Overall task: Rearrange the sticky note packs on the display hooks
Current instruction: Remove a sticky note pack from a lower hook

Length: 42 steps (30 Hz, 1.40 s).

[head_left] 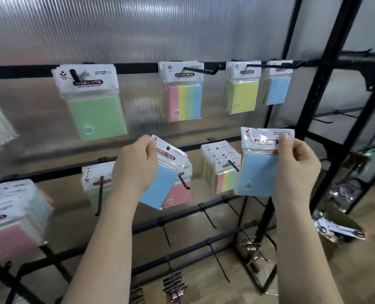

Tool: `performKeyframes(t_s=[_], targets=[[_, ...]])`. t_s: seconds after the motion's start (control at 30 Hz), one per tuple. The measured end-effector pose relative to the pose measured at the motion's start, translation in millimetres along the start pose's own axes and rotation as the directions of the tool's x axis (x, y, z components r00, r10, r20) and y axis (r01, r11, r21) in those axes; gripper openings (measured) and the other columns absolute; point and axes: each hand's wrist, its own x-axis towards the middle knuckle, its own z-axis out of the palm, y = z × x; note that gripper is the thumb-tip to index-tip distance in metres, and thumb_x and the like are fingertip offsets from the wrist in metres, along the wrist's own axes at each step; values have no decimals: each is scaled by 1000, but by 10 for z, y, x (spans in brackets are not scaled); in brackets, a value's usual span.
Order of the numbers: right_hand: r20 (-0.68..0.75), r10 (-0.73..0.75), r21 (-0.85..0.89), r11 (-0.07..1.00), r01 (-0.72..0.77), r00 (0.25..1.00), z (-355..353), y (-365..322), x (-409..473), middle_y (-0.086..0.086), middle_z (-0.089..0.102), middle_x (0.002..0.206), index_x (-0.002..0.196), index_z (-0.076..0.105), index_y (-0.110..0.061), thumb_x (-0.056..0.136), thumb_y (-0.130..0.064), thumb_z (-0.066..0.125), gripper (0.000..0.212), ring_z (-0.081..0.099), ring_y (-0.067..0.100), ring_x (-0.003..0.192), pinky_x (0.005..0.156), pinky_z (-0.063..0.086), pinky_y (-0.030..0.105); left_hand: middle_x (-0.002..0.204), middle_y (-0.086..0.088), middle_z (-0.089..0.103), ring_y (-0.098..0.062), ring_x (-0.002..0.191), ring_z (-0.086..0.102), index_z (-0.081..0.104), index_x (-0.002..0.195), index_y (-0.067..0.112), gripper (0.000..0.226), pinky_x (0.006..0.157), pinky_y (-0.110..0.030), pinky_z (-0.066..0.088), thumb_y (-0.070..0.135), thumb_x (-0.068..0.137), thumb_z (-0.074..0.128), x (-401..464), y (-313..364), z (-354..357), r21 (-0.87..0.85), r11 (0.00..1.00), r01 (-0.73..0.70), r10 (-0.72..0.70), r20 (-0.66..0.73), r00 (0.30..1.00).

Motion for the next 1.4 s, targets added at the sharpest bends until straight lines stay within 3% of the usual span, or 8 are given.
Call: performKeyframes(t_s=[0.17, 0.37, 0.57, 0.7, 0.87, 1.0, 1.13, 1.4], targets=[[12, 21, 42, 999, -22, 1000, -183, 63, 309, -18, 55, 52, 64, 56, -22, 94, -30, 57, 31, 44, -5, 50, 49, 35, 10, 53, 4, 41, -15, 49, 36, 28, 62, 18, 40, 44, -28, 22, 30, 98, 38, 81, 261, 260, -1, 1000, 14, -14, -5, 1000], [67, 17, 53, 998, -20, 998, -487, 189, 874, -17, 58, 57, 66, 58, -23, 94, -31, 57, 30, 49, -1, 56, 55, 39, 14, 64, 0, 53, -19, 56, 45, 37, 66, 14, 37, 45, -30, 28, 32, 99, 36, 115, 695, 686, -2, 998, 69, -69, -34, 997], [221, -5, 10, 1000, 3, 975, -912, 242, 1621, -4, 56, 69, 71, 60, -17, 93, -35, 57, 29, 46, 5, 63, 54, 36, 13, 56, -3, 41, -20, 53, 33, 28, 62, 16, 40, 48, -32, 23, 28, 99, 38, 14, 1358, 1240, -32, 988, 152, -154, -108, 982], [346, -26, 19, 1000, 21, 938, -1093, 220, 2037, -10, 51, 61, 68, 58, -18, 91, -37, 60, 30, 40, -1, 55, 51, 32, 9, 53, -1, 31, -20, 50, 26, 23, 60, 18, 42, 47, -32, 18, 26, 98, 39, -59, 1751, 1496, -18, 971, 237, -236, -180, 955], [446, -87, 117, 992, 39, 891, -1202, 172, 2427, -21, 57, 55, 70, 61, -20, 91, -31, 61, 24, 46, -7, 52, 51, 34, 5, 55, 0, 32, -21, 52, 29, 24, 60, 17, 41, 47, -33, 18, 27, 98, 38, -133, 2078, 1720, 43, 947, 317, -298, -242, 923], [453, -129, 182, 982, 50, 882, -1122, 133, 2613, -14, 55, 62, 68, 58, -20, 92, -27, 61, 25, 46, -5, 55, 53, 35, 7, 59, -2, 36, -27, 58, 33, 27, 62, 16, 39, 51, -33, 24, 29, 98, 35, -144, 2139, 1757, 113, 916, 385, -343, -279, 897], [428, -132, 221, 974, 38, 894, -968, 129, 2718, 1, 51, 67, 65, 52, -19, 92, -29, 60, 31, 42, 6, 61, 56, 35, 17, 61, -4, 39, -23, 55, 34, 28, 64, 14, 38, 48, -31, 22, 31, 98, 34, -112, 2200, 1785, 140, 900, 414, -361, -296, 884], [379, -167, 325, 945, 38, 910, -680, 62, 2833, -13, 47, 55, 58, 48, -21, 91, -23, 64, 36, 39, -2, 50, 52, 33, 10, 63, -4, 42, -18, 56, 37, 30, 65, 14, 37, 47, -31, 21, 29, 99, 33, 80, 2208, 1821, 154, 908, 391, -339, -279, 898]])
